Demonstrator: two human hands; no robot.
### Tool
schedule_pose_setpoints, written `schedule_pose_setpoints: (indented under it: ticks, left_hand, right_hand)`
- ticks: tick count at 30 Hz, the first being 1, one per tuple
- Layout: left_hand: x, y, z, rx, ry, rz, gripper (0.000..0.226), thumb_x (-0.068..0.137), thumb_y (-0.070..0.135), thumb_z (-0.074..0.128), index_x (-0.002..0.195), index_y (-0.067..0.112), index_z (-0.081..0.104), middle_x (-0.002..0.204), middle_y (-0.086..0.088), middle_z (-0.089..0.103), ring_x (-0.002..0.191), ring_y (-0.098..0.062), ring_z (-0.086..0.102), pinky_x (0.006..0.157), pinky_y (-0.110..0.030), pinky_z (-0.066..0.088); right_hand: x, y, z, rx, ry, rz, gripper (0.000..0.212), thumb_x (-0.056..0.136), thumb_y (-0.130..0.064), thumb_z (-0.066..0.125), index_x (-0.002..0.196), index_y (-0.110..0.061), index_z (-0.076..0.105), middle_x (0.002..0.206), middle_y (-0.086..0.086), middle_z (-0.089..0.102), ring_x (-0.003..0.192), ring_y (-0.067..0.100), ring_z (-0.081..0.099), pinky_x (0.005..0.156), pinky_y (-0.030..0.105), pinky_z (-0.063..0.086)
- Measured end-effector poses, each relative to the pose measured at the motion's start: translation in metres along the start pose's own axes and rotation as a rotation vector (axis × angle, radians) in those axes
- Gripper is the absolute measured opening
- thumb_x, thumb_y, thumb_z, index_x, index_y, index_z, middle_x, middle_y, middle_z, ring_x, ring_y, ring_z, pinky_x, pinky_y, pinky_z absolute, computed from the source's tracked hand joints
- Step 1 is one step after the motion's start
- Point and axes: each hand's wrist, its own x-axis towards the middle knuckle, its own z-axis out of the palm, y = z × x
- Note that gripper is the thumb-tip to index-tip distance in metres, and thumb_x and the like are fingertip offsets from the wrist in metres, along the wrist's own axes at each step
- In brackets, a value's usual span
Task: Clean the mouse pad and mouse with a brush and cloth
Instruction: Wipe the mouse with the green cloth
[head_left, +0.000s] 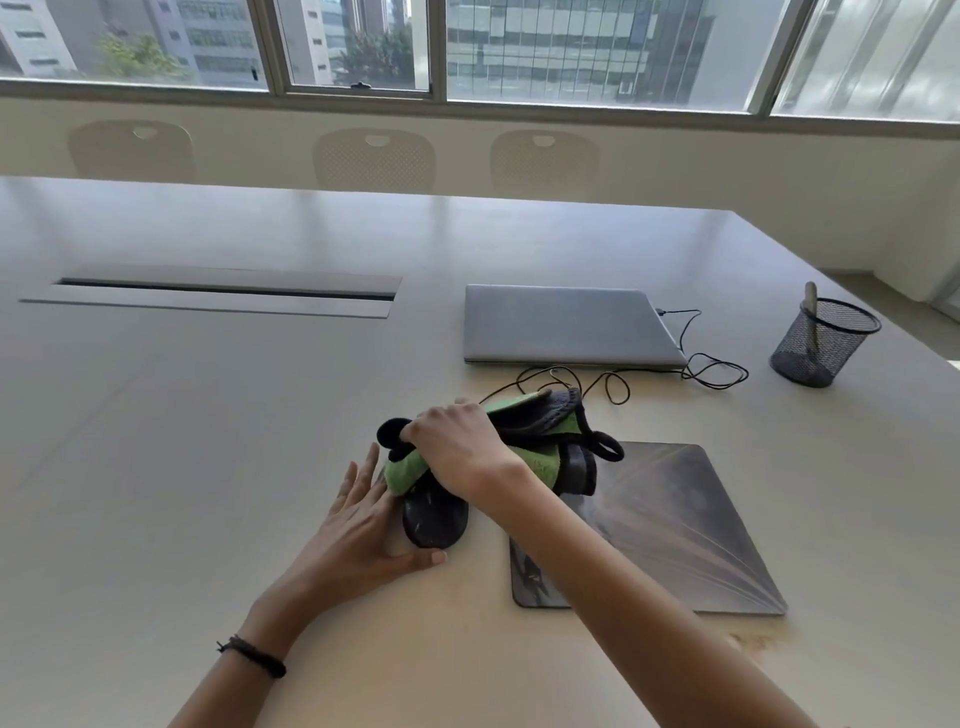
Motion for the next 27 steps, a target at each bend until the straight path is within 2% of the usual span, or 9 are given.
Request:
schedule_pose_setpoints:
  ticks: [3,7,10,14,16,18,20,23,27]
  left_hand:
    - [0.001,-0.001,0.002,-0.012,0.006,-0.004,0.111,0.046,0.1,0.01,0.135,0.04,-0.02,0.148,0.012,-0.024,0.134,-0.008,-0.037,0.106,-0.017,-0.029]
    - [0.002,0.0,0.004,0.016,0.003,-0.016,0.119,0.044,0.1,0.003,0.135,0.029,-0.026,0.149,0.011,-0.023,0.136,-0.014,-0.034,0.106,-0.018,-0.029]
    - [0.005,-0.002,0.004,0.039,0.013,-0.008,0.112,0.047,0.098,0.002,0.137,0.035,-0.019,0.153,0.007,-0.016,0.14,-0.017,-0.028,0.11,-0.024,-0.025]
    - [0.001,0.001,-0.001,0.044,0.011,0.016,0.129,0.042,0.1,-0.003,0.147,0.024,-0.003,0.153,0.007,-0.01,0.141,-0.017,-0.025,0.106,-0.018,-0.029]
    - [-0.001,0.001,0.001,0.009,0.027,0.029,0.126,0.045,0.1,0.003,0.145,0.023,-0.004,0.152,0.008,-0.007,0.136,-0.007,-0.033,0.103,-0.014,-0.031]
    - [-0.001,-0.003,0.007,0.052,0.05,0.062,0.118,0.057,0.096,0.011,0.147,0.02,0.006,0.153,0.002,0.007,0.133,-0.002,-0.036,0.108,-0.015,-0.024]
    - [0.001,-0.007,0.009,0.078,-0.018,0.028,0.102,0.071,0.088,0.017,0.145,0.019,0.016,0.149,-0.009,0.03,0.138,-0.006,-0.027,0.112,-0.024,-0.01]
    - [0.001,-0.009,0.01,0.049,0.029,0.013,0.089,0.073,0.087,0.016,0.145,0.039,-0.005,0.148,-0.004,0.025,0.139,-0.005,-0.024,0.112,-0.027,-0.005]
    - [-0.003,-0.009,0.01,0.022,0.127,0.079,0.077,0.077,0.083,0.013,0.139,0.048,-0.013,0.15,-0.01,0.017,0.138,-0.004,-0.025,0.113,-0.028,-0.007]
  right_hand:
    - [-0.007,-0.003,-0.001,-0.034,0.02,-0.013,0.024,0.092,-0.004,0.044,0.104,-0.014,0.062,0.102,0.004,0.064,0.091,0.022,0.061,0.076,0.027,0.026]
    - [-0.013,-0.008,0.002,-0.093,0.062,-0.018,0.024,0.091,-0.003,0.045,0.099,-0.015,0.064,0.096,0.001,0.065,0.087,0.02,0.061,0.075,0.028,0.022]
    - [-0.016,-0.013,0.002,-0.094,0.087,-0.036,0.023,0.091,-0.005,0.046,0.095,-0.017,0.065,0.094,0.0,0.067,0.085,0.02,0.061,0.075,0.028,0.02]
    - [-0.03,-0.022,0.002,-0.032,0.128,-0.055,0.02,0.09,-0.007,0.047,0.098,-0.015,0.064,0.099,0.002,0.065,0.092,0.022,0.059,0.083,0.029,0.031]
    - [-0.038,-0.022,0.006,0.012,0.12,-0.06,0.02,0.09,-0.008,0.048,0.101,-0.014,0.063,0.103,0.004,0.063,0.096,0.024,0.059,0.087,0.031,0.034]
    - [-0.045,-0.021,0.008,0.039,0.112,-0.067,0.02,0.087,-0.007,0.052,0.103,-0.014,0.063,0.106,0.005,0.062,0.098,0.025,0.058,0.088,0.032,0.034]
    - [-0.05,-0.022,0.009,0.05,0.105,-0.08,0.022,0.081,-0.005,0.059,0.101,-0.014,0.063,0.106,0.005,0.062,0.098,0.026,0.058,0.087,0.034,0.034]
    - [-0.055,-0.026,0.011,0.043,0.106,-0.073,0.022,0.075,-0.009,0.066,0.096,-0.016,0.064,0.106,0.005,0.064,0.097,0.025,0.059,0.084,0.034,0.036]
    - [-0.067,-0.033,0.016,0.053,0.139,-0.065,0.018,0.078,-0.005,0.061,0.094,-0.014,0.067,0.11,0.009,0.065,0.101,0.029,0.06,0.087,0.038,0.04]
